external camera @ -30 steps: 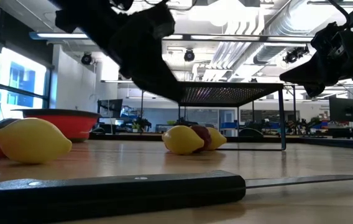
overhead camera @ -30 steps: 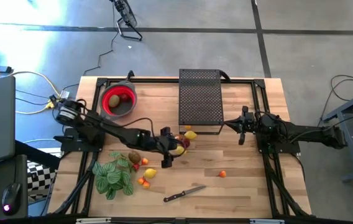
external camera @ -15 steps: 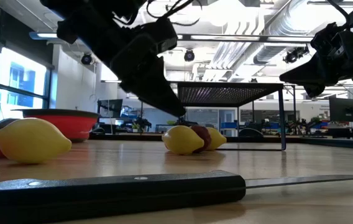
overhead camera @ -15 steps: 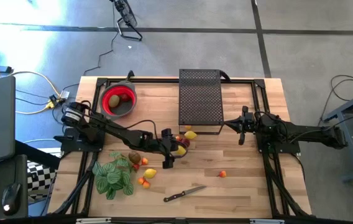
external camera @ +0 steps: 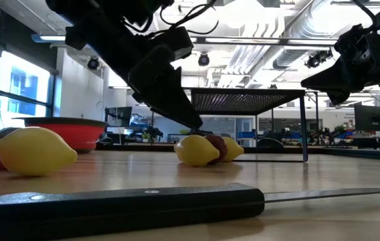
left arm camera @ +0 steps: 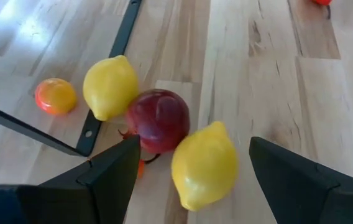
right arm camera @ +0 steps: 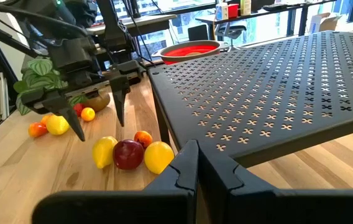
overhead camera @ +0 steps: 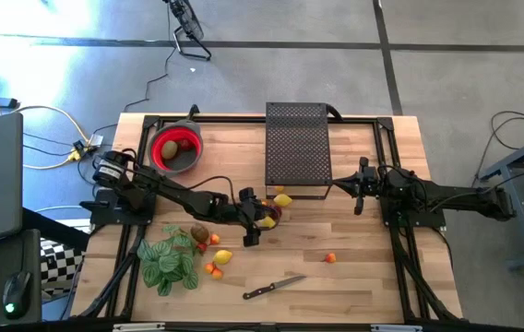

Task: Pick & Place Fruit
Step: Put the middle yellow lemon into the strainer bowl

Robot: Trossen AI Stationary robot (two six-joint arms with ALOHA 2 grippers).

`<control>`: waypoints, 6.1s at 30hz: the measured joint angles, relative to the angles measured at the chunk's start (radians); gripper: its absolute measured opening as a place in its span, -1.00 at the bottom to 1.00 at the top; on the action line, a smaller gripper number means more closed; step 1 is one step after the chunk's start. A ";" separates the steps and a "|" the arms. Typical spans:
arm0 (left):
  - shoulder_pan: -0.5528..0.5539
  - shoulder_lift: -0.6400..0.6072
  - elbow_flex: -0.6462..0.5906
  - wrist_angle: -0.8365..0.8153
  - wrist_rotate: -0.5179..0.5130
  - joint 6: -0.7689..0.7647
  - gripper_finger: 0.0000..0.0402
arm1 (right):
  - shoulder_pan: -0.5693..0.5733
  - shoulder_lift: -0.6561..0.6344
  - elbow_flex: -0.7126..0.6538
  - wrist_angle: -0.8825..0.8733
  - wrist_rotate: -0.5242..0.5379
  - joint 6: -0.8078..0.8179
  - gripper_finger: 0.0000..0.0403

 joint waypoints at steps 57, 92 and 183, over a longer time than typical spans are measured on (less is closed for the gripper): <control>-0.002 0.001 0.000 0.000 0.005 -0.031 0.48 | 0.000 0.000 0.000 0.000 0.000 0.000 -0.99; -0.002 0.128 0.001 0.060 0.010 -0.083 0.48 | 0.000 0.000 0.000 0.000 0.000 0.000 -0.99; 0.028 0.120 0.428 -0.061 0.198 -0.116 0.02 | 0.000 0.000 0.000 -0.001 0.000 0.000 -0.99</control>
